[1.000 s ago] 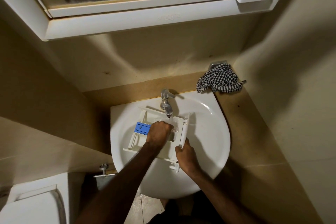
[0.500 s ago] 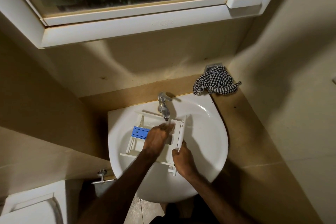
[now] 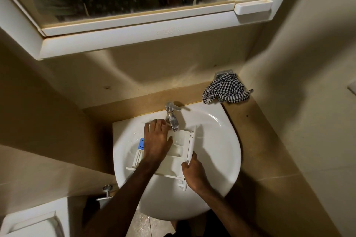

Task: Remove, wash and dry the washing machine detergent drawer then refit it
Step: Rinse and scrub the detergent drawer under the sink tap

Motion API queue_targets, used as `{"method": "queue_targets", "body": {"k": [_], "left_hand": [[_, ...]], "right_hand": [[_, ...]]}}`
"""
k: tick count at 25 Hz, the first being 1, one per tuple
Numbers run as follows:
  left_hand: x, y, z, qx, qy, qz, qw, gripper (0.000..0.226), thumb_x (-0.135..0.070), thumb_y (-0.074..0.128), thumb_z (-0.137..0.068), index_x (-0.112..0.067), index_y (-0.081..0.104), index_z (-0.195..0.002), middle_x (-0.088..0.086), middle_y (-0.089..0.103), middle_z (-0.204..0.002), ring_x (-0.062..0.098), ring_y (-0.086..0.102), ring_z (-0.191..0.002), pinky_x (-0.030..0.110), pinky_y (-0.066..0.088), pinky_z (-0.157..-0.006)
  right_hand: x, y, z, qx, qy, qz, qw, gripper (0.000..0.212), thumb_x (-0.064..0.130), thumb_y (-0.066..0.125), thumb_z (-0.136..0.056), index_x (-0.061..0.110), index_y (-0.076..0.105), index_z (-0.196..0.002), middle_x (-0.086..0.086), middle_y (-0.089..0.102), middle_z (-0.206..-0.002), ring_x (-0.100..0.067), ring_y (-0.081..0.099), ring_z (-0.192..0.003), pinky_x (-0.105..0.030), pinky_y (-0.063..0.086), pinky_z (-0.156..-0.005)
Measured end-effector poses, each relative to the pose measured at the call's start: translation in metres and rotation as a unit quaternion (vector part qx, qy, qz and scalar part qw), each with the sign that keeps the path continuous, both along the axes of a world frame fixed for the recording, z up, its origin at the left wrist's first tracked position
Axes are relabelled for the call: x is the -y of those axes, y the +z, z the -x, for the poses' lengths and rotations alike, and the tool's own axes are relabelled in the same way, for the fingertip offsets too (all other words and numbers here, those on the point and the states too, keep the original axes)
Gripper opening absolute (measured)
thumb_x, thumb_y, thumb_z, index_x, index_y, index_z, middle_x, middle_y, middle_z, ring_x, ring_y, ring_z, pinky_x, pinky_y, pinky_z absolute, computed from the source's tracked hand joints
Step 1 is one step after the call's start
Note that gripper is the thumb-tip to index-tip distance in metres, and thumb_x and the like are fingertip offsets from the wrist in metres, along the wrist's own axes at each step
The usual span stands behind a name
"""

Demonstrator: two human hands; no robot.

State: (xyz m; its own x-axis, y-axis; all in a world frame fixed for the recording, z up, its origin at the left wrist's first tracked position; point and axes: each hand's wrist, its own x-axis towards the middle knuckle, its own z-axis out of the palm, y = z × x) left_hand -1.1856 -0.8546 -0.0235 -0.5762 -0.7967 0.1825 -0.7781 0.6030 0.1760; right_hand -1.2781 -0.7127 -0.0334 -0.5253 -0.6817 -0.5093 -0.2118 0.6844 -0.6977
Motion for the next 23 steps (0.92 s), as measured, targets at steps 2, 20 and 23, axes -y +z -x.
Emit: {"method": "queue_targets", "body": {"k": [2, 20, 23], "left_hand": [[0.013, 0.002, 0.006, 0.059, -0.015, -0.02, 0.998, 0.06, -0.041, 0.083, -0.081, -0.009, 0.065, -0.13, 0.013, 0.066, -0.133, 0.035, 0.057, -0.13, 0.056, 0.03, -0.12], [0.053, -0.004, 0.021, 0.093, -0.129, 0.011, 0.987, 0.073, -0.081, 0.059, -0.082, -0.01, 0.072, -0.09, 0.011, 0.077, -0.084, 0.03, 0.071, -0.071, 0.032, 0.048, -0.062], [0.051, -0.004, 0.025, 0.091, -0.119, -0.007, 0.989, 0.07, -0.08, 0.066, -0.077, -0.01, 0.071, -0.081, 0.01, 0.076, -0.076, 0.031, 0.071, -0.065, 0.033, 0.048, -0.061]], "right_hand": [[-0.001, 0.001, 0.003, 0.011, 0.008, -0.005, 1.0, 0.045, 0.015, 0.052, -0.095, 0.015, 0.046, -0.14, -0.015, 0.07, -0.119, -0.04, 0.066, -0.106, -0.039, 0.054, -0.087], [-0.001, -0.001, -0.001, 0.004, 0.002, -0.012, 1.0, 0.048, 0.02, 0.055, -0.095, 0.019, 0.045, -0.142, -0.012, 0.069, -0.123, -0.037, 0.066, -0.11, -0.037, 0.052, -0.088], [0.0, -0.001, 0.0, -0.002, 0.004, -0.015, 1.0, 0.049, 0.02, 0.055, -0.096, 0.02, 0.045, -0.144, -0.012, 0.069, -0.124, -0.037, 0.065, -0.112, -0.036, 0.05, -0.088]]}}
